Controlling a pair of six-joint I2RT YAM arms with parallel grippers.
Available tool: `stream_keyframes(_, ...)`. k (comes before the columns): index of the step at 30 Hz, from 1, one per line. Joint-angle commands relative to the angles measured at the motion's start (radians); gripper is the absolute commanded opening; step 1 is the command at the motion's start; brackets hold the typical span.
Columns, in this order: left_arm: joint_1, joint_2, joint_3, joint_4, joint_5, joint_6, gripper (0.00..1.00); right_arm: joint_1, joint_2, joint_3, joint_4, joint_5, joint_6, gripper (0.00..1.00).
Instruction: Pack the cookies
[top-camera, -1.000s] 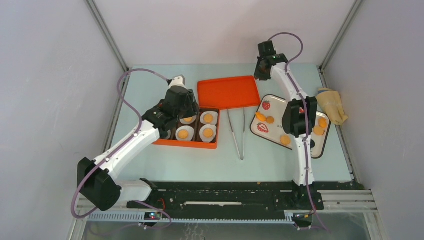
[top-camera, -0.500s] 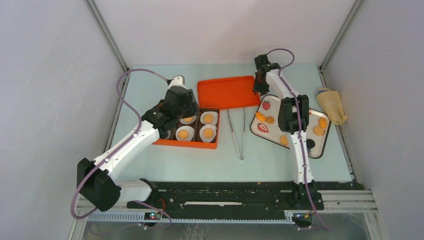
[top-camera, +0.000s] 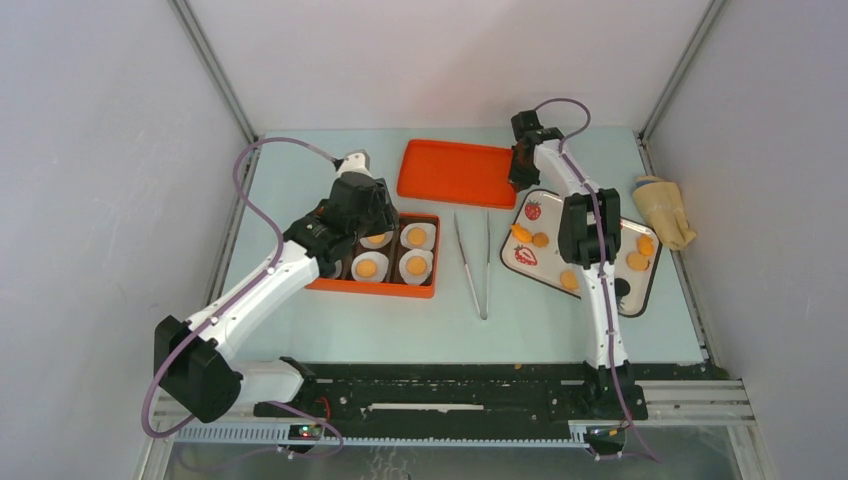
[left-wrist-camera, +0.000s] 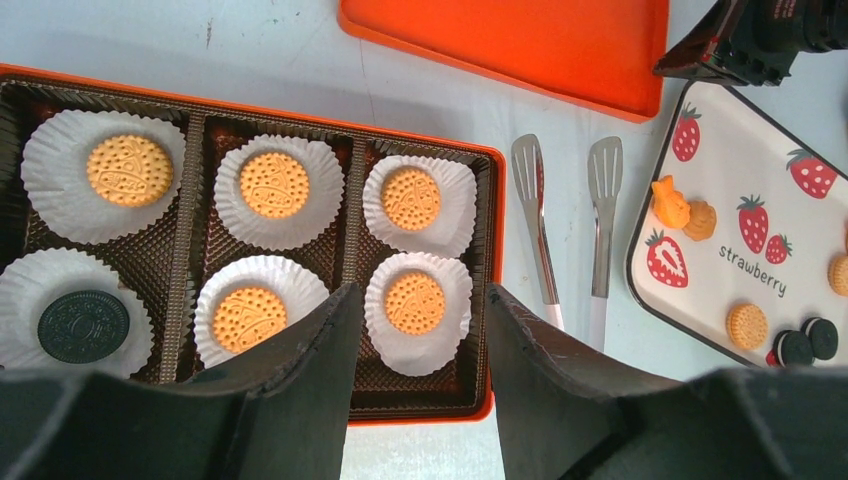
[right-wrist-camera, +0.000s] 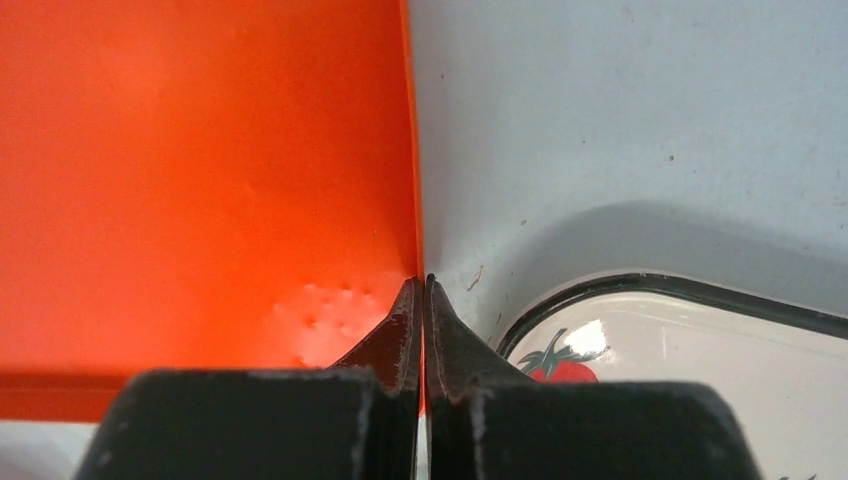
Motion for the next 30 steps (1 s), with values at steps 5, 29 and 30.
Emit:
stream_keyframes(5, 0.02, -0.02, 0.01, 0.006, -0.025, -0.028, 0.54, 0.008, -0.217, -0.11, 0.124, -0.033, 0.016, 0.0)
stream_keyframes(29, 0.295, 0.269, -0.024, 0.595, 0.487, -0.201, 0.58, 0.017, -0.611, -0.271, 0.211, -0.245, 0.096, 0.0)
stream_keyframes(30, 0.298, 0.286, -0.008, 0.595, 0.494, -0.203, 0.58, 0.011, -0.604, -0.247, 0.196, -0.246, 0.09, 0.0)
